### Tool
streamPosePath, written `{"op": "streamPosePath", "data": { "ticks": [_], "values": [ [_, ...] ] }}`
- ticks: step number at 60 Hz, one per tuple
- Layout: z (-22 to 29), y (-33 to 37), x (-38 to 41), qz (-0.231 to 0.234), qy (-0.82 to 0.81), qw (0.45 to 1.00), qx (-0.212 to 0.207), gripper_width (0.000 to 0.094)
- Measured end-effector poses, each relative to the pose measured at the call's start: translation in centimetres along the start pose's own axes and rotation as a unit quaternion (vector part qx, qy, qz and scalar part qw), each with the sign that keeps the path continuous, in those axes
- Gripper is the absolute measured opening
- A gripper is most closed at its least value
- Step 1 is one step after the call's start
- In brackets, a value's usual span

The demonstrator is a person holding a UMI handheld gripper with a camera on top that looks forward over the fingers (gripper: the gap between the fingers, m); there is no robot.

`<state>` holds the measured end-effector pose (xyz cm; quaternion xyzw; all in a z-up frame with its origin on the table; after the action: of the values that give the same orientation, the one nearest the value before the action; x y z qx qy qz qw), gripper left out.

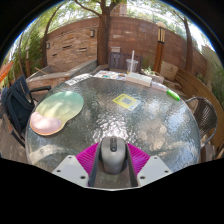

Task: Arrange mouse

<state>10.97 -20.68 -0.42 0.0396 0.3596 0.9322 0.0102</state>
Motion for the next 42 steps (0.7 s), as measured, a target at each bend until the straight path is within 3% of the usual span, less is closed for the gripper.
{"op": "streamPosePath", "data": {
  "ticks": [10, 18, 30, 35, 42],
  "values": [
    [0.0, 0.1, 0.1, -0.005, -0.015, 1.0, 0.01, 0.0373],
    [1.5, 1.1, -0.8, -0.031, -0.022, 0.999, 0.006, 0.0337],
    [13.8, 5.4, 1.2, -0.044, -0.069, 0.991, -0.102, 0.0338],
    [19.7, 6.9, 5.6, -0.017, -0.07, 0.986, -0.151, 0.0339],
    [23.0, 6.3, 11.8, 0.031, -0.059, 0.984, -0.165, 0.0336]
  ]
}}
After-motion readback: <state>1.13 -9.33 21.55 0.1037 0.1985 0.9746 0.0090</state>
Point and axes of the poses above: the point between the fingertips, and its own axes, seen from behind it with the camera up: x to the left, z up, y backward, against the way the camera looks, the point moved 2 cm from there along y, backward, against the way the camera looks, and after that the axes turned 10 degrees about -y, right-handed, at the moved point
